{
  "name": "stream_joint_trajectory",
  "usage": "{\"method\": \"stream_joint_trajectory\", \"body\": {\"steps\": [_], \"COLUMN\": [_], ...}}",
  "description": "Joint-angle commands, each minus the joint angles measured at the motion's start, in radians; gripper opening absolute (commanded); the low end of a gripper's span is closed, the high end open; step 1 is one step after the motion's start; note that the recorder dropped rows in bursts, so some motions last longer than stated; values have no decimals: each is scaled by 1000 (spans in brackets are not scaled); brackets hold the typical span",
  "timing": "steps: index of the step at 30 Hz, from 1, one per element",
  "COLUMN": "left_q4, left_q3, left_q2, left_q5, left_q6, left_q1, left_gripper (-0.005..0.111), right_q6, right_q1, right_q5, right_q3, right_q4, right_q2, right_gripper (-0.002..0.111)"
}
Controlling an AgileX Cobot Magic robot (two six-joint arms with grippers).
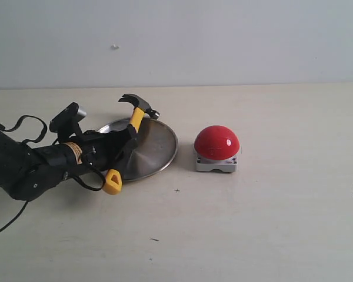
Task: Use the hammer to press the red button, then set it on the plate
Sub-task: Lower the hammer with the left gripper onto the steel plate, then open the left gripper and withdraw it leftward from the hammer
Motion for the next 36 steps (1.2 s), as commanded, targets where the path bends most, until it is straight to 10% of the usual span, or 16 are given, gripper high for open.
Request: {"method": "stream_joint_trajectory", "body": {"steps": [1, 10, 18, 24, 30, 36], "left_q4": [-3, -5, -9, -9, -17, -82], "left_q3": [-10, -16, -16, -16, -11, 39], "left_q2": [15, 49, 49, -43, -177, -321], "left_q5": [-65, -65, -65, -5, 267, 386], "left_q6": [5, 5, -15, -17, 56, 324], "left_q1": [5, 5, 5, 5, 17, 17], "left_gripper": [0, 3, 49, 45, 3, 0], "right_q6": [-3, -3, -3, -3, -3, -3], "right_q1": [-3, -3, -3, -3, -3, -3], "right_q5": [1, 1, 1, 1, 1, 1], "right_q3": [6, 6, 6, 6, 6, 6], "right_q4": [2, 2, 2, 2, 2, 2], "right_q2": [-6, -6, -6, -6, -6, -6], "right_gripper": [6, 6, 6, 6, 6, 6]}}
